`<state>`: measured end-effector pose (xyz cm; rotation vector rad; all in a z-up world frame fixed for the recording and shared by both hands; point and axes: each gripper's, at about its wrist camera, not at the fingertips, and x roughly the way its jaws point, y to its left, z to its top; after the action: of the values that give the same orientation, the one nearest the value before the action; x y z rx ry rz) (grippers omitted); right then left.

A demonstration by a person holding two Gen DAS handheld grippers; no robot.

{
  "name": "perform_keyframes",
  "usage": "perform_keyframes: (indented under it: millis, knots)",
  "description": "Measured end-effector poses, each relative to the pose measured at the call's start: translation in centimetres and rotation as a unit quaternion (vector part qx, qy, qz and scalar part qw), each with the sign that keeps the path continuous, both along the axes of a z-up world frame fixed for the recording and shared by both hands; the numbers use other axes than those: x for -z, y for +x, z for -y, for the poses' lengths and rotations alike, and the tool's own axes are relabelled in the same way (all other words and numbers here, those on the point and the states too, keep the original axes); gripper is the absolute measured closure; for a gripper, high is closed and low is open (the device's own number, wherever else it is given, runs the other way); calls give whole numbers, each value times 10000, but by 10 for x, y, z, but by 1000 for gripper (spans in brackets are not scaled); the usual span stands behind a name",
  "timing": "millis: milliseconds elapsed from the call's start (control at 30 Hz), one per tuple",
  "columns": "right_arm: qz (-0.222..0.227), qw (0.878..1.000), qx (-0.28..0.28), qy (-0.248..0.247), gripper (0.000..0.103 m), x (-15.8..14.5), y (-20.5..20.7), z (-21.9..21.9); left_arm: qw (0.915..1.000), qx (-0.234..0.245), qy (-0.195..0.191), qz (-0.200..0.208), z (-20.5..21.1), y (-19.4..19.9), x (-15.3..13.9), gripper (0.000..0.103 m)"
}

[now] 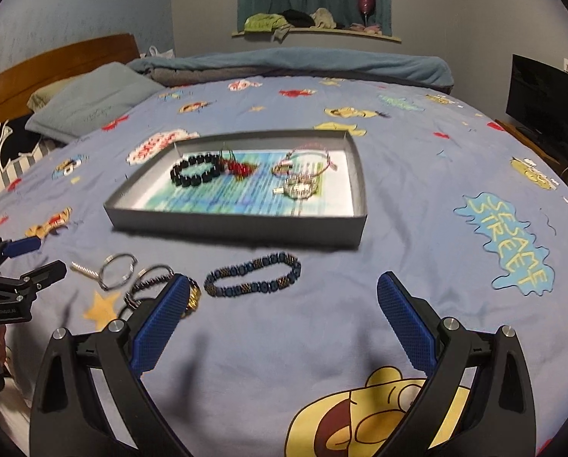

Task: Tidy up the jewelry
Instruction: 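Withdraw both open tools from the box toward the remaining jewelry, then grasp the pearl hair clip with the left tool while the right tool grasps the blue beaded bracelet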

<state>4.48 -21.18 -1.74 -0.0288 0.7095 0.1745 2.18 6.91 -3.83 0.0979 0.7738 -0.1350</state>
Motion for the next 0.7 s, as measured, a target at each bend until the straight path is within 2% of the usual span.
perform_keyframes:
  millis: [133,233,267,433,567,700]
  knots:
    - [-128,9999,-75,0,6,9,5,-3,9995,192,210,113,8,-1,8,11]
    - [-190,9997,-123,-52,6,14,8,-4,9991,386,162,90,13,3,14,24]
    - [-225,9996,-133,-66,6,16,10,-5,9988,446,177,-12,15,6,20,32]
    - [-321,9994,-109,52,6,23,18,-3,9972,706,229,31,25,8,24,49]
    - [-373,9990,-36,259,18,25,25,1,9954,933,172,-127,30,6,26,64]
    - [-471,9981,114,379,37,28,33,5,9939,1070,-40,-256,24,3,26,71]
